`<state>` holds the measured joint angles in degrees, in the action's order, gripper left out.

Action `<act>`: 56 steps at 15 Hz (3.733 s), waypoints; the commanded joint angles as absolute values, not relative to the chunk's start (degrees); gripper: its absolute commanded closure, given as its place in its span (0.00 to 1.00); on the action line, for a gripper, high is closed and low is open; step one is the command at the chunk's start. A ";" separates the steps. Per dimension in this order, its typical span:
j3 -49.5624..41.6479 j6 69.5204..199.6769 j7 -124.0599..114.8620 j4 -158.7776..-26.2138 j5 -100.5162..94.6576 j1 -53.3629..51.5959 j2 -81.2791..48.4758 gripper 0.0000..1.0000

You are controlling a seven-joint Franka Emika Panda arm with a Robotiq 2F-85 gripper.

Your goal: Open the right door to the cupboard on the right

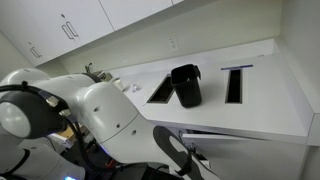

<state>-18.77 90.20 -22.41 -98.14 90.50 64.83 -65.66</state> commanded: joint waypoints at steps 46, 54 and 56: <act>-28.14 141.19 -23.91 -126.12 34.81 50.97 -22.32 0.34; -25.85 148.38 -30.18 -123.29 36.04 45.88 -30.10 0.95; -26.54 153.65 -32.54 -122.52 35.81 44.31 -32.89 1.00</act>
